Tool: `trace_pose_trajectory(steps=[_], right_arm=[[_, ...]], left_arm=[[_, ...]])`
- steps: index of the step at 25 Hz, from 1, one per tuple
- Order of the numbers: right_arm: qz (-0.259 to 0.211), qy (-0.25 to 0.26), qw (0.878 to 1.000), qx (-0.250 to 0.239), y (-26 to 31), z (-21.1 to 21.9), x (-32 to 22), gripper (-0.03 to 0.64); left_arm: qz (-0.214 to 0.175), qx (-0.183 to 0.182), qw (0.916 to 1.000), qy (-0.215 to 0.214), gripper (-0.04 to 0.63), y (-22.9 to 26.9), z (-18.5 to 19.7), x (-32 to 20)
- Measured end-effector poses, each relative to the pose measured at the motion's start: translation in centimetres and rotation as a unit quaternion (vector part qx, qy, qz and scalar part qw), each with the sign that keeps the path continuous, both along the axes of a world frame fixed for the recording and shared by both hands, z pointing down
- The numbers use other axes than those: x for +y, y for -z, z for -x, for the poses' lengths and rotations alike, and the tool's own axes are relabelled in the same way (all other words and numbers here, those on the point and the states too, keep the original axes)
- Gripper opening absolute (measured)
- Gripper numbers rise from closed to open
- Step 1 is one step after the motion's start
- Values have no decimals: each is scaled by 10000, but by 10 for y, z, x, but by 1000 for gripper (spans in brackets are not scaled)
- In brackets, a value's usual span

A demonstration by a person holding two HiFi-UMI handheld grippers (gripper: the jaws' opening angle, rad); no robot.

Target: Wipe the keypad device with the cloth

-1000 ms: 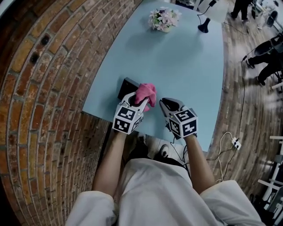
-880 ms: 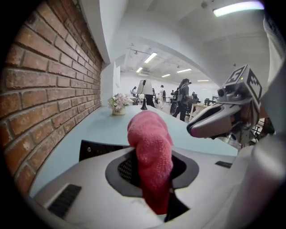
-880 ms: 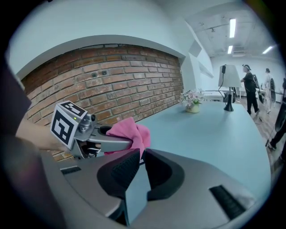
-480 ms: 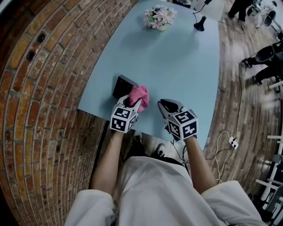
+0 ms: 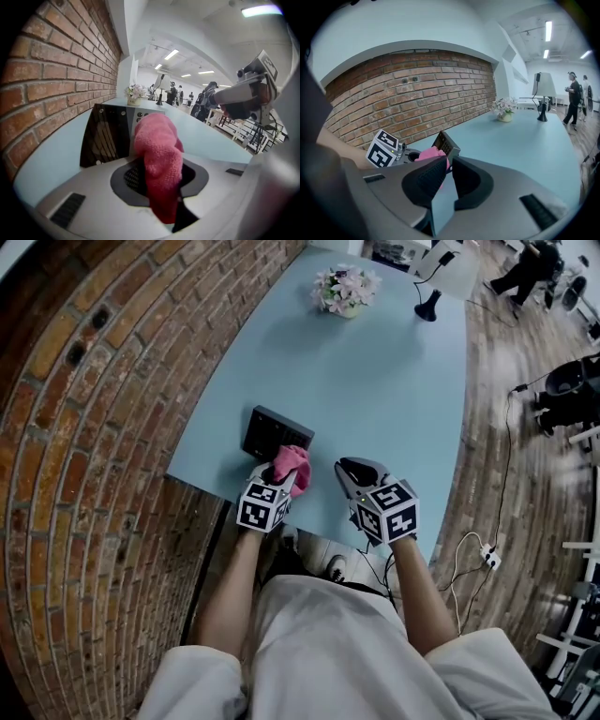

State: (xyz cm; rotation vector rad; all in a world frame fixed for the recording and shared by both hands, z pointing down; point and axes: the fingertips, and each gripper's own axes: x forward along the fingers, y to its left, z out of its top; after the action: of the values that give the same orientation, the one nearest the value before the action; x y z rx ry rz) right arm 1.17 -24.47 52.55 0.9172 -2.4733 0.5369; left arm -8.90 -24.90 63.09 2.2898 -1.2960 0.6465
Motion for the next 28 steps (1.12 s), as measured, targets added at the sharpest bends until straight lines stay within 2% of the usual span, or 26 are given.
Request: trace_pose_trajectory(steps=[6,9,13,16,23,28], right_arm=[[-3,27,10000,6,0,1,0,41],[4,38,10000,2,1,2,1,41],[-2,43,10000,-6,3,3,3,41],[9,45,10000,-5,3,-1,7,41],[-43,-9,10000,22,3,-18,19,41],[-125,-27,9999,20,10,-40,35,41]], left_arm=[[-10,-33,10000,29,141,-5,1,5],[137,-3,9998,167,141,-17,7,14],[281,-296,9991,131,140,-35,12,28],[324,-290,9987,272,140,-36,13,30],[148,-506,9978,391,140,-39,15,35],[36,-362,9977,564,139,-34,13,45]])
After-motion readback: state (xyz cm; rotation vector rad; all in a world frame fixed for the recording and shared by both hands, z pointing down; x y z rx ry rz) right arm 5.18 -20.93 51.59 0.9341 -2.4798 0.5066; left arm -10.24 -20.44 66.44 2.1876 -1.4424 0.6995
